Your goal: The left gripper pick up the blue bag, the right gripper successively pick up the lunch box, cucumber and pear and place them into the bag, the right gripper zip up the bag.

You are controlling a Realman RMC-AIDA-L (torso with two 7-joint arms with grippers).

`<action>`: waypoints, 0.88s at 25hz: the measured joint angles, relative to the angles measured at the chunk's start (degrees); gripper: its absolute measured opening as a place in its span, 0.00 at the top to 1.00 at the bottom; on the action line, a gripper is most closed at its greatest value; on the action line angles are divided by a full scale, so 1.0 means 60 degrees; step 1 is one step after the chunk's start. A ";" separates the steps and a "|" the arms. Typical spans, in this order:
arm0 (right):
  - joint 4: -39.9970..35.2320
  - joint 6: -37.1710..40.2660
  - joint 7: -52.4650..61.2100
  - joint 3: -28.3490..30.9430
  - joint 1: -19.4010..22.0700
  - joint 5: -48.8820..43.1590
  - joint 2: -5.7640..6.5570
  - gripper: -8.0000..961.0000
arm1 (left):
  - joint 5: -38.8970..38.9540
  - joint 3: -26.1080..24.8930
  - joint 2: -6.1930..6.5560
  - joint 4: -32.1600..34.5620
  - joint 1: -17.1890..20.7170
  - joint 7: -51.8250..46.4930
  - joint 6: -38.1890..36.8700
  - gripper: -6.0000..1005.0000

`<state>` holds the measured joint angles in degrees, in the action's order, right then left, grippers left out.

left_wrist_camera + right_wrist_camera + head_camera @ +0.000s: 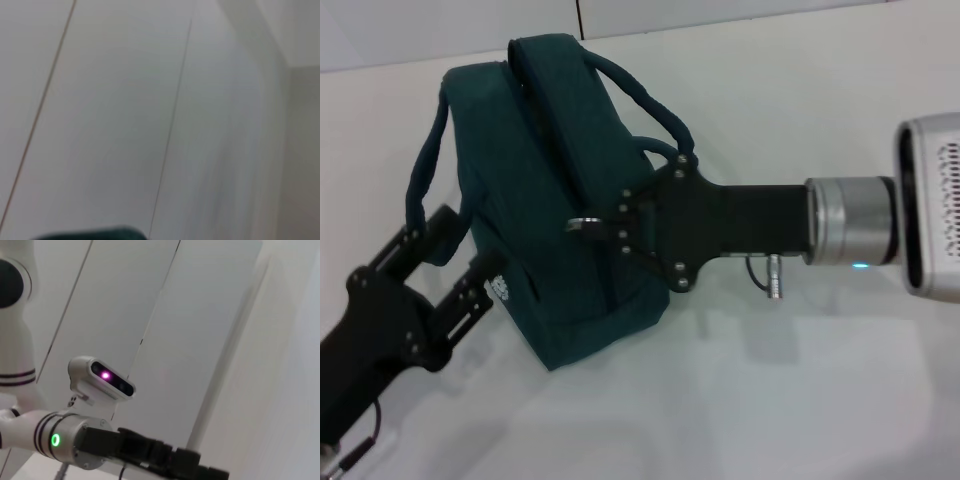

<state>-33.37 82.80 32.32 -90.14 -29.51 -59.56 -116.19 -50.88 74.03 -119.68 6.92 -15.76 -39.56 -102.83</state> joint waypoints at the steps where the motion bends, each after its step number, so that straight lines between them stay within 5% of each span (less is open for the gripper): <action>1: -0.0004 -0.0109 -0.0009 -0.0095 -0.0070 0.0074 0.0000 0.98 | -0.0092 0.0002 -0.0001 -0.0042 0.0024 0.0002 0.0079 0.37; 13: 0.0035 -0.1075 -0.1429 -0.1556 -0.0148 0.2482 0.0000 0.98 | -0.0729 0.0011 -0.0150 -0.0912 -0.0286 0.0086 0.1071 0.37; 22: -0.0027 -0.1309 -0.1431 -0.2119 -0.0287 0.2892 0.0001 0.98 | -0.0720 0.0010 -0.0181 -0.1206 -0.0712 -0.0094 0.1341 0.37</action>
<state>-33.54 74.95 23.73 -102.86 -31.24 -42.21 -116.18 -55.20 74.09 -120.76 -0.32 -20.03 -40.12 -94.79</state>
